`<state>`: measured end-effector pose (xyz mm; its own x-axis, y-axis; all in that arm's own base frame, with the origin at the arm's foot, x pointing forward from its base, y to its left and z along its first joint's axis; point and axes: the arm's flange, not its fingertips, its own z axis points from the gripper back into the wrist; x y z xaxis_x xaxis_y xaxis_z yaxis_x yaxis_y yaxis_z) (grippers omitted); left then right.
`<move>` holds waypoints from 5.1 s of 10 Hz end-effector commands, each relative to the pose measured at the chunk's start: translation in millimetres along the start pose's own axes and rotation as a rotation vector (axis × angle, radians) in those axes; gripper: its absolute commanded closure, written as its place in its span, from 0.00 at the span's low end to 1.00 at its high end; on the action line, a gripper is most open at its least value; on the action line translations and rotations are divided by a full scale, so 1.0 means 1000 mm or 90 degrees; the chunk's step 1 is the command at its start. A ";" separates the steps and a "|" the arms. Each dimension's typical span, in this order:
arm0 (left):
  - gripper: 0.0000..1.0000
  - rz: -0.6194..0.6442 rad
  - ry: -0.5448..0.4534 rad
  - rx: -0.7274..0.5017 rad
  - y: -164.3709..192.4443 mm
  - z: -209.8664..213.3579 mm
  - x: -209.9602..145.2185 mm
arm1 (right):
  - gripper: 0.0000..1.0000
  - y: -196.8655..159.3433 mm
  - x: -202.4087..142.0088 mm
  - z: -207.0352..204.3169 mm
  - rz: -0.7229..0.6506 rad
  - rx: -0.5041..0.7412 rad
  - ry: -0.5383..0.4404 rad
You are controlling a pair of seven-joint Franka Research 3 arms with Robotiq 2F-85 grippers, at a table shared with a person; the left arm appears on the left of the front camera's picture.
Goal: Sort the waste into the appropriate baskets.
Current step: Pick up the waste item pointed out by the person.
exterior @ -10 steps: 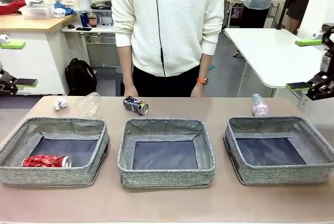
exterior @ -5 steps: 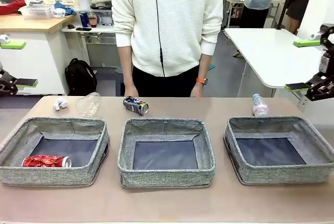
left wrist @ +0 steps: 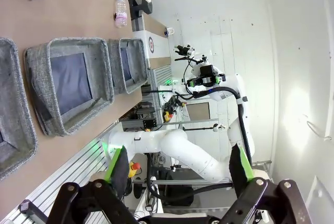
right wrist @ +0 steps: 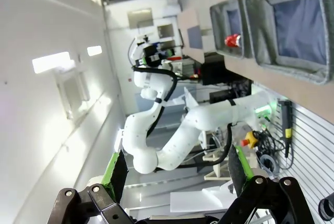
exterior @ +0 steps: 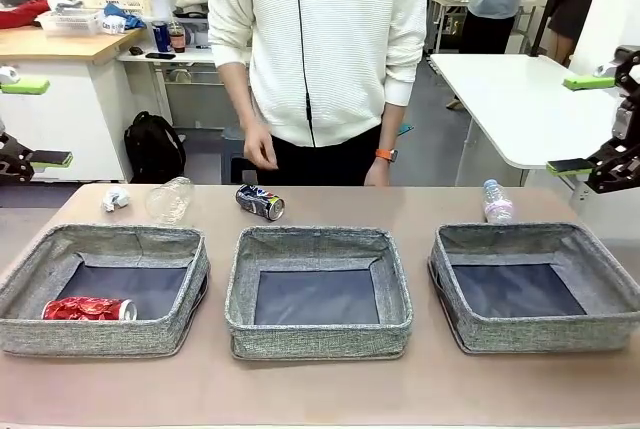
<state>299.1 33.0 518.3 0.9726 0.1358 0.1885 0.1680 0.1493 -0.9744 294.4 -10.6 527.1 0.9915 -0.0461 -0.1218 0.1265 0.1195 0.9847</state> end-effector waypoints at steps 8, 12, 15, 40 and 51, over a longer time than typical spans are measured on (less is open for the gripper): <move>0.00 0.001 0.008 -0.001 0.000 0.001 -0.002 | 0.00 0.005 -0.001 -0.001 -0.013 0.012 0.001; 0.00 -0.181 0.101 0.482 -0.001 -0.022 0.118 | 0.00 0.005 -0.001 -0.001 -0.013 0.012 0.001; 0.00 -0.356 0.107 0.862 0.018 -0.059 0.182 | 0.00 0.005 -0.001 -0.001 -0.013 0.012 0.001; 0.00 -0.087 0.158 0.908 0.198 -0.186 0.276 | 0.00 0.005 -0.001 -0.001 -0.013 0.012 0.001; 1.00 -0.080 0.199 0.926 0.210 -0.190 0.271 | 0.00 0.005 -0.001 -0.001 -0.013 0.012 0.001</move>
<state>632.8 -85.2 347.7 0.9875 -0.1429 0.0660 0.1419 0.9897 0.0194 294.5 -10.4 526.0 0.9909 -0.0457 -0.1263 0.1310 0.1213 0.9839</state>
